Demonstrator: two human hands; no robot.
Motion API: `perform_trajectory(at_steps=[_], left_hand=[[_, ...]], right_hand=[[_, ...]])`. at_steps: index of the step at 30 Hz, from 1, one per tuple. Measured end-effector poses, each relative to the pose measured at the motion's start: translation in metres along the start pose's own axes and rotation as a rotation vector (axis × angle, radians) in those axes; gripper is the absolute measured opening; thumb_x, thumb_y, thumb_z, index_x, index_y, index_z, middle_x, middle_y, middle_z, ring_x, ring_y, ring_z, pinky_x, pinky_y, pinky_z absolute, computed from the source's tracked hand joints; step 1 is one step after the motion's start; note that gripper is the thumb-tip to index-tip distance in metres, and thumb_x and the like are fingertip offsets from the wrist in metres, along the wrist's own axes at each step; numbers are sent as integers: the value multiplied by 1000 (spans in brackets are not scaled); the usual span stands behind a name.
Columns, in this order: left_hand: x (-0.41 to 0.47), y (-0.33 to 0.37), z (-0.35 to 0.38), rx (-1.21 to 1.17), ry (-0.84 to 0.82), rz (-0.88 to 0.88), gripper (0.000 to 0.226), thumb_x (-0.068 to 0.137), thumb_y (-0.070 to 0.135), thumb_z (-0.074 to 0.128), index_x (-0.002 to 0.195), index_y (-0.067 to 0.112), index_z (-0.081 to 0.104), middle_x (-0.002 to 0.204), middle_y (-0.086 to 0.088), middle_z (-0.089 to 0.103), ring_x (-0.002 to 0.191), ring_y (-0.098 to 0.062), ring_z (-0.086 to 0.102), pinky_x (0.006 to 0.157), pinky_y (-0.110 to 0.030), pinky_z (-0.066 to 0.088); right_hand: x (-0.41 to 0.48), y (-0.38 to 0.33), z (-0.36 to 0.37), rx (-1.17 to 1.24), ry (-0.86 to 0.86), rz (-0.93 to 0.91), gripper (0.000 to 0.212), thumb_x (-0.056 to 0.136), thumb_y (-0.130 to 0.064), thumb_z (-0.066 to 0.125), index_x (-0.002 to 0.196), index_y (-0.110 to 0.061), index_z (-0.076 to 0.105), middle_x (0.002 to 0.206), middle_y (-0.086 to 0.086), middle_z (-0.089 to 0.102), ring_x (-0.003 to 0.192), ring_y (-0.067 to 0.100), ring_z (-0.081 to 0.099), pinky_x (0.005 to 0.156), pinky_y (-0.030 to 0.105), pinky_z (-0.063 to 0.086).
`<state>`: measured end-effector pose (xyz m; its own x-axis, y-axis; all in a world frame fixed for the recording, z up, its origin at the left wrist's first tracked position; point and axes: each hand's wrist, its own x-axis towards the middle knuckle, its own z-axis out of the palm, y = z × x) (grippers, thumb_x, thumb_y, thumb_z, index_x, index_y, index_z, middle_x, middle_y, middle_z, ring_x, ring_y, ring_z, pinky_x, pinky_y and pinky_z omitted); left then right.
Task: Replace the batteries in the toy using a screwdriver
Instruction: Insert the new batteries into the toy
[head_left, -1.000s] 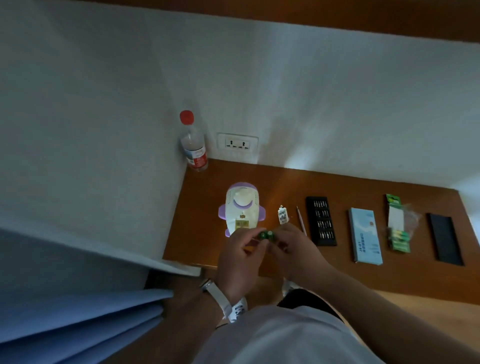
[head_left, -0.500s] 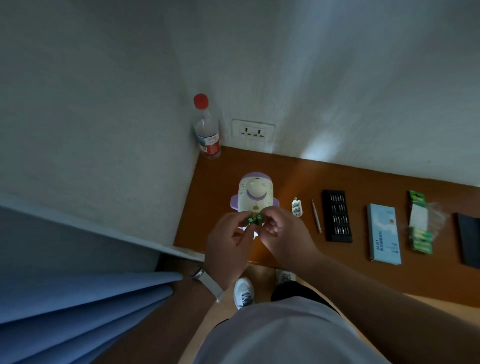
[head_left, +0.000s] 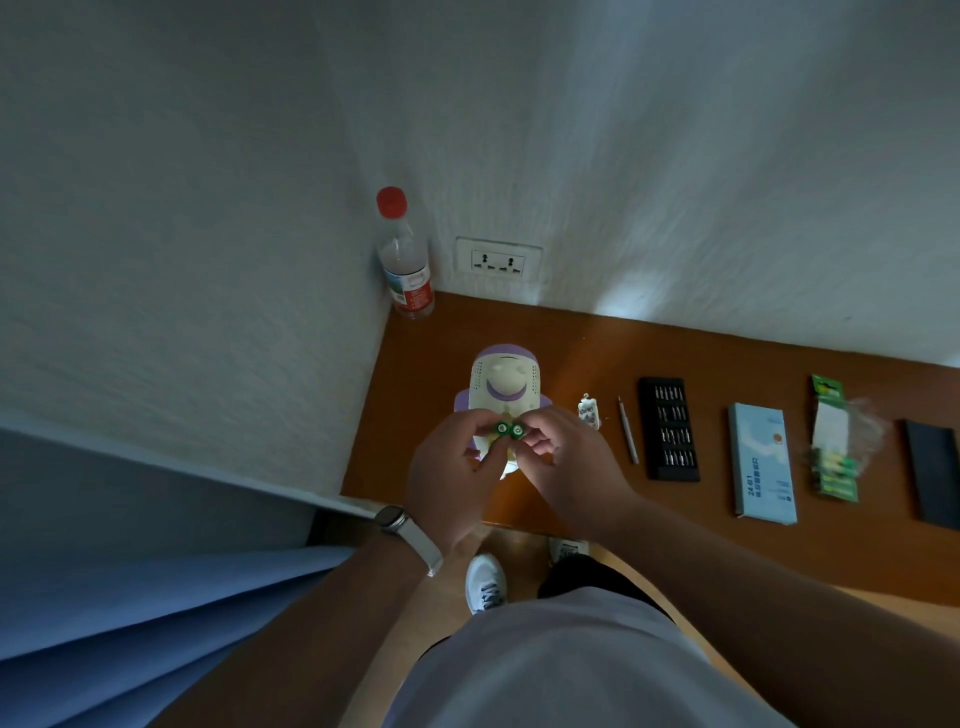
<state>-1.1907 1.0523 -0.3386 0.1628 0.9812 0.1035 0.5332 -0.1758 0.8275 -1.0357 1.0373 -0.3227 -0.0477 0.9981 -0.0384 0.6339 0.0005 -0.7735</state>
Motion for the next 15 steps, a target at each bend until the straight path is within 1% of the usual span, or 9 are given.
perform_trajectory(at_steps=[2, 5, 10, 13, 15], left_hand=[[0, -1, -1, 5, -2, 7, 21, 90, 11, 74, 111, 8, 71, 104, -5, 74, 96, -20, 69, 76, -37, 61], [0, -4, -2, 29, -18, 5, 23, 91, 18, 72, 112, 9, 70, 105, -5, 74, 95, -21, 68, 76, -41, 61], [2, -10, -3, 125, -3, 41, 24, 91, 20, 73, 113, 10, 71, 103, -5, 75, 94, -22, 68, 73, -38, 60], [3, -10, -2, 162, -2, 47, 25, 91, 22, 73, 113, 11, 72, 102, -5, 74, 92, -20, 68, 71, -33, 59], [4, -11, -1, 179, -11, 67, 24, 90, 20, 74, 112, 11, 71, 101, -4, 73, 89, -20, 67, 68, -34, 59]], right_hand=[[0, 0, 0, -4, 3, -10, 21, 93, -17, 67, 113, -10, 67, 100, -4, 62, 84, -1, 57, 75, 5, 44], [1, 2, -1, -26, -3, -19, 20, 93, -15, 66, 113, -10, 67, 99, -7, 59, 83, -3, 54, 74, 3, 43], [3, 3, 2, -53, 12, -56, 19, 92, -14, 67, 111, -10, 67, 96, -11, 55, 78, -9, 51, 71, 2, 42], [5, 4, 3, -65, 28, -91, 17, 91, -14, 68, 107, -10, 68, 94, -10, 56, 75, -6, 51, 67, 5, 43], [5, 5, 3, -80, 21, -121, 17, 91, -13, 68, 107, -9, 68, 95, -4, 61, 77, -1, 53, 69, 7, 43]])
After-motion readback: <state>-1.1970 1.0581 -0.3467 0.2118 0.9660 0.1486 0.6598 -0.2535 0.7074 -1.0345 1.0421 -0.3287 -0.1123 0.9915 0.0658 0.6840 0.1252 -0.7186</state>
